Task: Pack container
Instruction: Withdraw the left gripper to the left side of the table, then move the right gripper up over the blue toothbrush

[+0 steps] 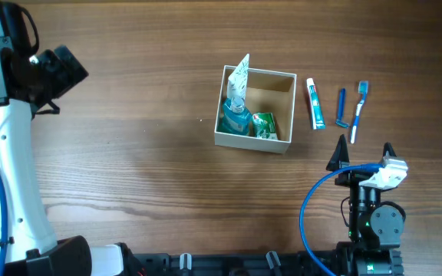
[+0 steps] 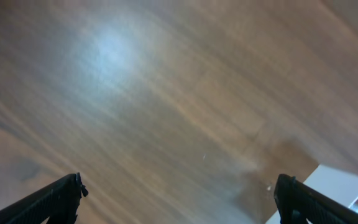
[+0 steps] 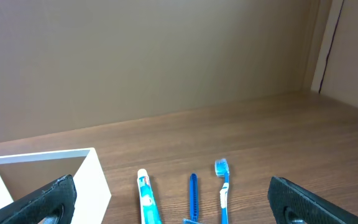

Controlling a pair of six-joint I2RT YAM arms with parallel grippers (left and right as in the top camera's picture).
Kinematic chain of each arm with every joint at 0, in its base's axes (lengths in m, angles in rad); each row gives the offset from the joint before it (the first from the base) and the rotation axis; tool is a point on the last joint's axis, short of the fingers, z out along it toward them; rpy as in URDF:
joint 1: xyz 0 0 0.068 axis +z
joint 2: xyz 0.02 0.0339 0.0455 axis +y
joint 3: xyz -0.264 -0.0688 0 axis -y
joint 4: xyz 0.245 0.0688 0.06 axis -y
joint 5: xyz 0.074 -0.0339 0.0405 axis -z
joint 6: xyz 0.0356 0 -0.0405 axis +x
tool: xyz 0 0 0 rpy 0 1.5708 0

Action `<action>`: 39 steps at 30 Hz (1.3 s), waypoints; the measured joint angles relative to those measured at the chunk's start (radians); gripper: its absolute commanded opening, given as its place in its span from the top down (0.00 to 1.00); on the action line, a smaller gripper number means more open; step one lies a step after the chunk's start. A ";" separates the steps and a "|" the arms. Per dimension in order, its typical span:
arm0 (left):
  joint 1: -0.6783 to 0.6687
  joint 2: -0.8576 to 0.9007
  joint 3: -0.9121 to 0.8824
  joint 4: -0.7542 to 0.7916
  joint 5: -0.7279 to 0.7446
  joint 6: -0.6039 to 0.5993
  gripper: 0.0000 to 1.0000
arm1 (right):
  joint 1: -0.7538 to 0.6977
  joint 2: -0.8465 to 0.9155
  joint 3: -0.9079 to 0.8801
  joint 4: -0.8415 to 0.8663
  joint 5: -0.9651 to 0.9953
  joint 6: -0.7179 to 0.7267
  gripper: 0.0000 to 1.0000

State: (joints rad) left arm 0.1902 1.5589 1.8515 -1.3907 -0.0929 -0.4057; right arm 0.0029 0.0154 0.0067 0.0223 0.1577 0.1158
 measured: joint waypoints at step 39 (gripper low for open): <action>0.000 0.000 0.000 0.000 0.000 0.000 0.00 | 0.000 0.000 0.000 0.056 0.061 0.156 0.00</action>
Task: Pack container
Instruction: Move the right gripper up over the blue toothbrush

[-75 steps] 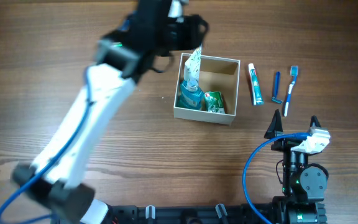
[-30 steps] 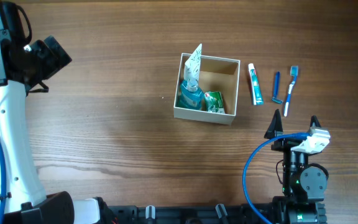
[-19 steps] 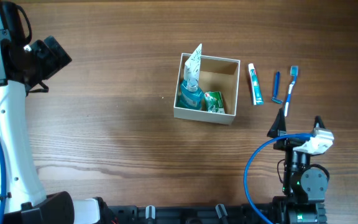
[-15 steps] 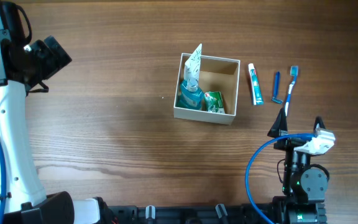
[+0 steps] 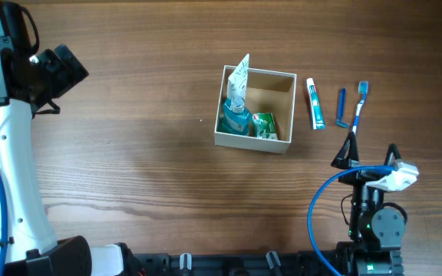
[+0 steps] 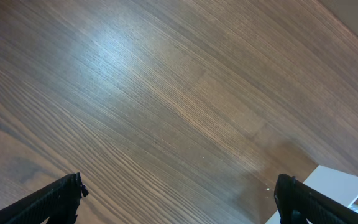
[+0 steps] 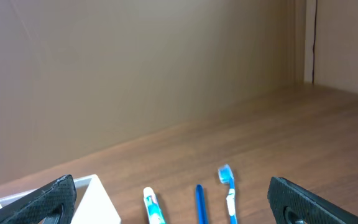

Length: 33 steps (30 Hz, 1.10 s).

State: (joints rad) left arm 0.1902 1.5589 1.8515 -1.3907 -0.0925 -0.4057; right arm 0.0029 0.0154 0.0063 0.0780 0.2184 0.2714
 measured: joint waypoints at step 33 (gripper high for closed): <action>0.000 0.002 0.000 0.001 0.000 0.000 0.00 | 0.000 1.139 1.347 -0.817 -0.111 -0.408 0.00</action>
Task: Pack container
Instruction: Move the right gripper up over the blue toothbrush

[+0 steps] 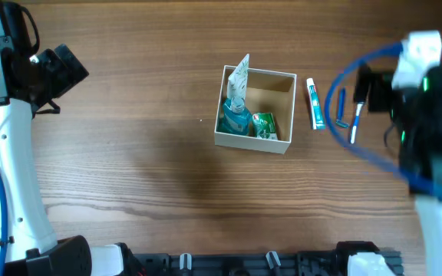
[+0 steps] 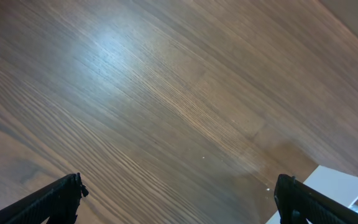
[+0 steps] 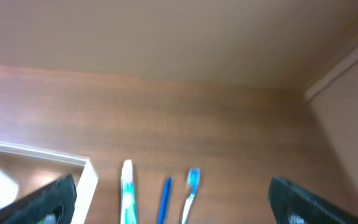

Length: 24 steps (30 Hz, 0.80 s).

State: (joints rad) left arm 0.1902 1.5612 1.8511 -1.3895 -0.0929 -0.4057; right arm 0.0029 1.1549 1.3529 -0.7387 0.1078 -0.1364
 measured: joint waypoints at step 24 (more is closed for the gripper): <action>0.000 0.000 0.000 0.000 0.000 0.000 0.00 | -0.288 0.501 0.266 -0.462 -0.220 0.174 0.00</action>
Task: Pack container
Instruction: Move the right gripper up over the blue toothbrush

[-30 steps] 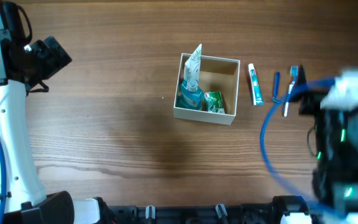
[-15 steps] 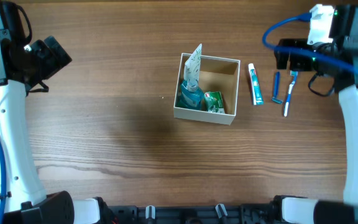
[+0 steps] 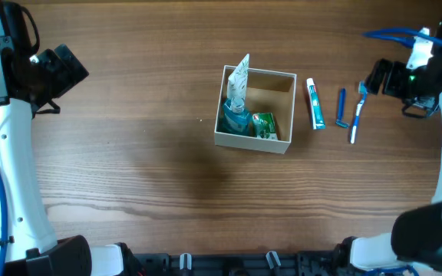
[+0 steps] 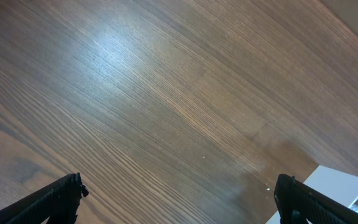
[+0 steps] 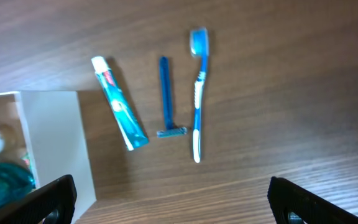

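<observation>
The white box (image 3: pixel 252 143) stands mid-table and holds a teal bottle (image 3: pixel 235 119), a white pouch (image 3: pixel 239 79) and a green packet (image 3: pixel 264 125). Right of it lie a toothpaste tube (image 3: pixel 315 103), a blue razor (image 3: pixel 341 107) and a blue toothbrush (image 3: pixel 357 112). In the right wrist view the tube (image 5: pixel 120 102), razor (image 5: pixel 165 93) and toothbrush (image 5: pixel 197 93) lie ahead, with the box wall (image 5: pixel 51 143) at the left. My right gripper (image 5: pixel 173 205) hangs open above the table, just right of the toothbrush. My left gripper (image 4: pixel 179 199) is open over bare wood, far left of the box.
The left arm's white column (image 3: pixel 10 176) stands along the left edge. A blue cable (image 3: pixel 394 34) loops from the right arm at the top right. One corner of the box (image 4: pixel 347 190) shows in the left wrist view.
My right arm has shifted to the far right edge, and its camera now looks down on the tube, razor and toothbrush. The left arm and all items are unchanged.
My right gripper stood open at the front right of the table, looking level at the three items. It then sat slightly further right. Later the arm was raised over the right side, and now it is above the table beside the toothbrush. Nothing was picked up.
</observation>
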Controlling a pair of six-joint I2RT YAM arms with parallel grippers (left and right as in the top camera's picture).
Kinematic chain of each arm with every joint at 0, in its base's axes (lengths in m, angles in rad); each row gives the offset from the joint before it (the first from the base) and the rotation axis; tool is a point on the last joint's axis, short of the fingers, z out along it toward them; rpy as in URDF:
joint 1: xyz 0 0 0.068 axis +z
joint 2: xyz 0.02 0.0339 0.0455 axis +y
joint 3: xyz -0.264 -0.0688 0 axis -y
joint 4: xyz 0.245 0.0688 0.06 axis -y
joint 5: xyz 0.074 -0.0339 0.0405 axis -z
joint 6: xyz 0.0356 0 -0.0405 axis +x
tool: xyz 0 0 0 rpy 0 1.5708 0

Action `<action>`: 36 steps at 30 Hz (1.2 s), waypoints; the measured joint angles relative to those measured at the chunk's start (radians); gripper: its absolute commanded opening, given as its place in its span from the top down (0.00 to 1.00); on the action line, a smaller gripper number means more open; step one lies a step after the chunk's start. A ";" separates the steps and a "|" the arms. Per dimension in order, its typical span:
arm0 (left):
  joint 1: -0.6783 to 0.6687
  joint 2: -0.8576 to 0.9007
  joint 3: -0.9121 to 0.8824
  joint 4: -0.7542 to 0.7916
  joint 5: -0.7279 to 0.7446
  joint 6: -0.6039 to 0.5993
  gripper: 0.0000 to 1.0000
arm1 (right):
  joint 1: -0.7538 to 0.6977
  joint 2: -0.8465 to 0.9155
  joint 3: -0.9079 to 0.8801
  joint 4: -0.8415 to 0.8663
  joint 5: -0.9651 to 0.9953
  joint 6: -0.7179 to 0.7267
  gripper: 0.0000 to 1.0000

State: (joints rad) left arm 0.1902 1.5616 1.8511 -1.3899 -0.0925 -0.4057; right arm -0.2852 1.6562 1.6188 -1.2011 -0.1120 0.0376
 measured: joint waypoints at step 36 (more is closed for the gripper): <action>0.000 0.000 0.000 0.000 0.000 0.000 0.00 | -0.003 0.442 0.000 0.173 0.140 -0.074 0.01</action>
State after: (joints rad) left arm 0.1902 1.5616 1.8511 -1.3899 -0.0929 -0.4057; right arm -0.2878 2.0979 1.6188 -1.0283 0.0277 -0.0360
